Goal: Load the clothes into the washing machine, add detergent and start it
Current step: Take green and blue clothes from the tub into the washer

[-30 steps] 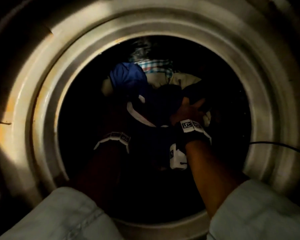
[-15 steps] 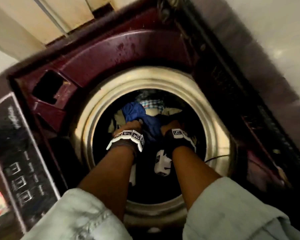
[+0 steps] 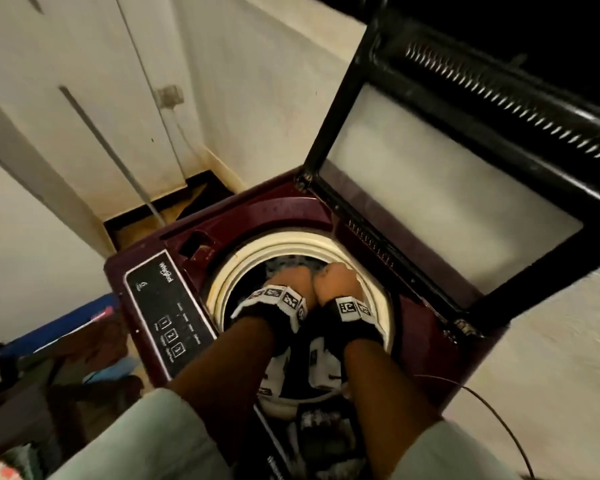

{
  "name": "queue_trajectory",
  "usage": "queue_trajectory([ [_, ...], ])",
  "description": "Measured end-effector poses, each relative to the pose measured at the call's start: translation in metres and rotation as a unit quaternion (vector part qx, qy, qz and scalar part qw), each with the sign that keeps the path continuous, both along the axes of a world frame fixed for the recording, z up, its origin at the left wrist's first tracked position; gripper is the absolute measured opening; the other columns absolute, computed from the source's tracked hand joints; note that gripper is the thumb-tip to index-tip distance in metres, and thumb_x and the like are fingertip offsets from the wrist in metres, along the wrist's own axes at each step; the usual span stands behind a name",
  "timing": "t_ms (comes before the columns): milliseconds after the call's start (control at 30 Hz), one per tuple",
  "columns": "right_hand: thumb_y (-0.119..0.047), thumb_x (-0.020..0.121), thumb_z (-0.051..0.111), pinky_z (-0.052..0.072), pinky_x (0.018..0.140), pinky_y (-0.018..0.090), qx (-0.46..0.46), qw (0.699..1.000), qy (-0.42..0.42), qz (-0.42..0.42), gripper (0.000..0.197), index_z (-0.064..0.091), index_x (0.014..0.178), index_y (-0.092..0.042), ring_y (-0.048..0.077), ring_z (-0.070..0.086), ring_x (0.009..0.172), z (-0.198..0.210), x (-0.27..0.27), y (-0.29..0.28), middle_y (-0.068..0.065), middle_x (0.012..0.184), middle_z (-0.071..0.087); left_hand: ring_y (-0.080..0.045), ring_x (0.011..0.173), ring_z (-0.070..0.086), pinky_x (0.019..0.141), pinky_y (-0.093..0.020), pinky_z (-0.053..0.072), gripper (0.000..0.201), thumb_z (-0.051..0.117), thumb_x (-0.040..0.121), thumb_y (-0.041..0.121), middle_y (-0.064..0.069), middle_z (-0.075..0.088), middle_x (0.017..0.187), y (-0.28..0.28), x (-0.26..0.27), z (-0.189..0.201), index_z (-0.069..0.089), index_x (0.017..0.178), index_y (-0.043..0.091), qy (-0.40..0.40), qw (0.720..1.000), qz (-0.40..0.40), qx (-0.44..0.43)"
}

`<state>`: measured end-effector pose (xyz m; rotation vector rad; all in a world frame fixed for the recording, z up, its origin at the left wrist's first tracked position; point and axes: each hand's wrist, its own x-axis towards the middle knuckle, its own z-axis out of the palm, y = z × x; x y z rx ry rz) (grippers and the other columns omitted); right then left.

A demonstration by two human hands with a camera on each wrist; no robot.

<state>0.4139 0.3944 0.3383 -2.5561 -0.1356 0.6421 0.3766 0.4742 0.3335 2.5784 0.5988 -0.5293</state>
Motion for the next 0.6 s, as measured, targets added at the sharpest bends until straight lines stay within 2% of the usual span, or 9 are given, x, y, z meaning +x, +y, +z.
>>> queue_trajectory([
  [133, -0.026, 0.086, 0.052, 0.049, 0.086, 0.037, -0.021, 0.997, -0.06, -0.041, 0.03, 0.066, 0.106, -0.009, 0.038, 0.06, 0.107, 0.045, -0.038, -0.034, 0.02, 0.116, 0.063, -0.031, 0.101, 0.065, 0.083, -0.038, 0.052, 0.035, 0.047, 0.084, 0.037, -0.01, 0.068, 0.111, -0.024, -0.025, 0.03, 0.065, 0.106, 0.016, -0.06, 0.995, -0.074, -0.005],
  [267, -0.026, 0.088, 0.051, 0.049, 0.086, 0.04, -0.057, 0.991, -0.112, -0.054, 0.031, 0.064, 0.11, -0.008, 0.039, 0.06, 0.108, 0.068, -0.079, -0.067, 0.02, 0.117, 0.062, -0.032, 0.103, 0.063, 0.081, -0.038, 0.049, 0.03, 0.047, 0.089, 0.033, -0.013, 0.065, 0.114, -0.056, -0.056, 0.049, 0.062, 0.107, 0.013, -0.096, 0.986, -0.132, 0.026],
  [433, -0.026, 0.088, 0.05, 0.049, 0.084, 0.039, -0.095, 0.981, -0.143, -0.088, 0.03, 0.063, 0.11, -0.01, 0.038, 0.061, 0.106, 0.08, -0.126, -0.122, 0.018, 0.115, 0.063, -0.035, 0.109, 0.06, 0.083, -0.039, 0.047, 0.029, 0.046, 0.092, 0.026, -0.015, 0.061, 0.122, -0.111, -0.09, 0.062, 0.058, 0.114, 0.01, -0.1, 0.973, -0.209, 0.021],
  [600, -0.028, 0.087, 0.052, 0.049, 0.082, 0.038, -0.111, 0.972, -0.143, -0.147, 0.029, 0.063, 0.108, -0.011, 0.037, 0.061, 0.104, 0.077, -0.165, -0.191, 0.017, 0.112, 0.064, -0.035, 0.11, 0.06, 0.085, -0.038, 0.047, 0.03, 0.045, 0.092, 0.028, -0.015, 0.062, 0.121, -0.178, -0.12, 0.063, 0.059, 0.114, 0.012, -0.12, 0.952, -0.279, 0.033],
])
